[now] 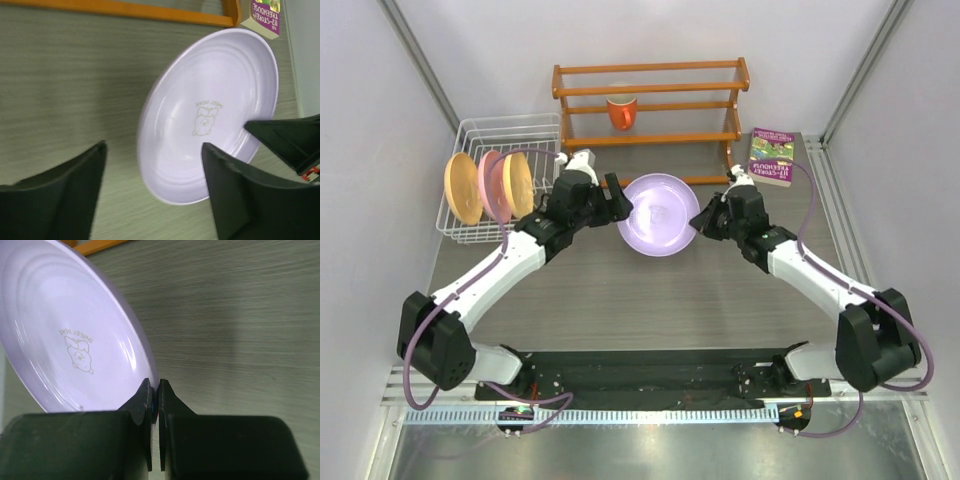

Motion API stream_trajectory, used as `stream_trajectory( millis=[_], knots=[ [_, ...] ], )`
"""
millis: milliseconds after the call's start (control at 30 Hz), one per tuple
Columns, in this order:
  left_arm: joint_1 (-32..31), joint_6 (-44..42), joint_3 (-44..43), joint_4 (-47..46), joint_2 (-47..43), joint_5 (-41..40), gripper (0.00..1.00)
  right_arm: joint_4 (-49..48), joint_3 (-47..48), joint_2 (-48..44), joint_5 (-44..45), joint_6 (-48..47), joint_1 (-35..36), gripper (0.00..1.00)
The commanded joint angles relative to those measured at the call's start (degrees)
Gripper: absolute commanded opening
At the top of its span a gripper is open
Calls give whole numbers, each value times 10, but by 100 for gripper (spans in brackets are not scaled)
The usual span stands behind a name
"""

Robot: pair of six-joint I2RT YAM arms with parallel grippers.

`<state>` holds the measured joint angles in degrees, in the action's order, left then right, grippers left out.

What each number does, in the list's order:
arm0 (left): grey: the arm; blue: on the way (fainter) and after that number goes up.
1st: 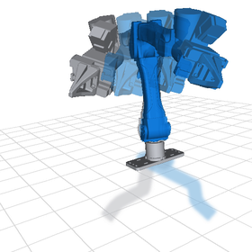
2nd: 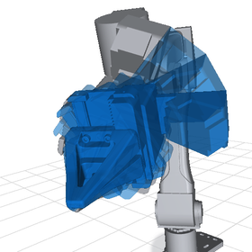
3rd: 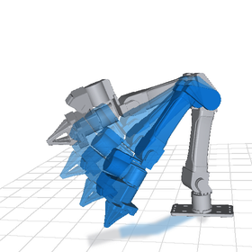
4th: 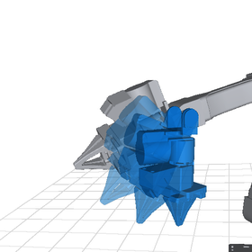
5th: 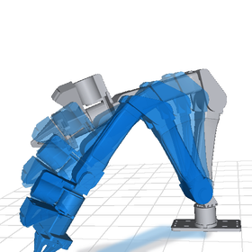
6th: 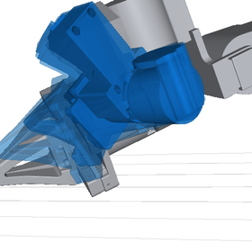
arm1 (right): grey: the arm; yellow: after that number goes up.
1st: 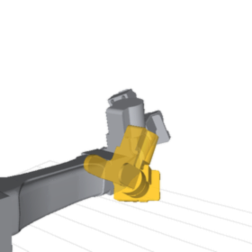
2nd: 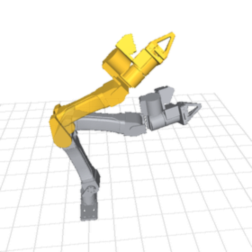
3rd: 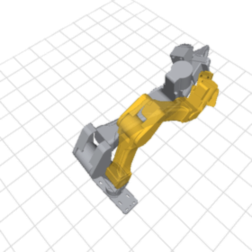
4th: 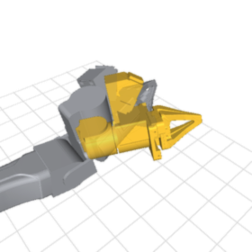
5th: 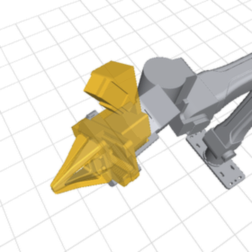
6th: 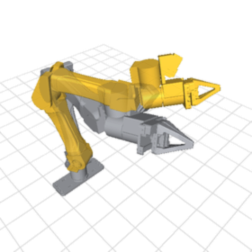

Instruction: Unload the plates from the dish rack

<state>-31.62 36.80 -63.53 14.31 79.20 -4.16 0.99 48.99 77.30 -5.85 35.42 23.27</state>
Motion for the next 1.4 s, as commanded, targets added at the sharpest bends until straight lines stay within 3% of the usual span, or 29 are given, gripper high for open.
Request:
stream_trajectory(
  millis=[0, 100, 300, 500, 767, 867, 1100, 1200, 1267, 1367],
  knots=[
    [-2, -6, 1, -41, -25, -20, 99, 86, 22, -70, 108, -41, -1, 1],
    [-2, -44, 15, -41, -33, -38, 100, 177, 39, -94, 169, -61, -5, 1],
    [-2, -111, 48, -22, -86, -219, 100, 322, 32, -114, 246, -71, -44, 1],
    [3, -169, 47, -5, -108, -336, 99, 304, -21, -112, 183, -80, -96, 1],
    [86, -189, 39, 3, -108, -342, 99, 214, -51, -66, 109, -43, -99, 2],
    [116, -195, 41, -1, -101, -345, 99, 197, -59, -41, 109, -33, -99, 11],
    [155, -236, 34, -43, -56, -389, 100, 193, -61, -21, 124, -28, -98, 24],
    [168, -247, 23, -58, -27, -413, 99, 196, -61, -29, 144, -27, -99, 34],
    [176, -248, 11, -66, -5, -426, 100, 211, -55, -34, 164, -30, -99, 50],
    [184, -261, 3, -94, 19, -431, 99, 235, -40, -47, 183, -39, -98, 52]
  ],
)
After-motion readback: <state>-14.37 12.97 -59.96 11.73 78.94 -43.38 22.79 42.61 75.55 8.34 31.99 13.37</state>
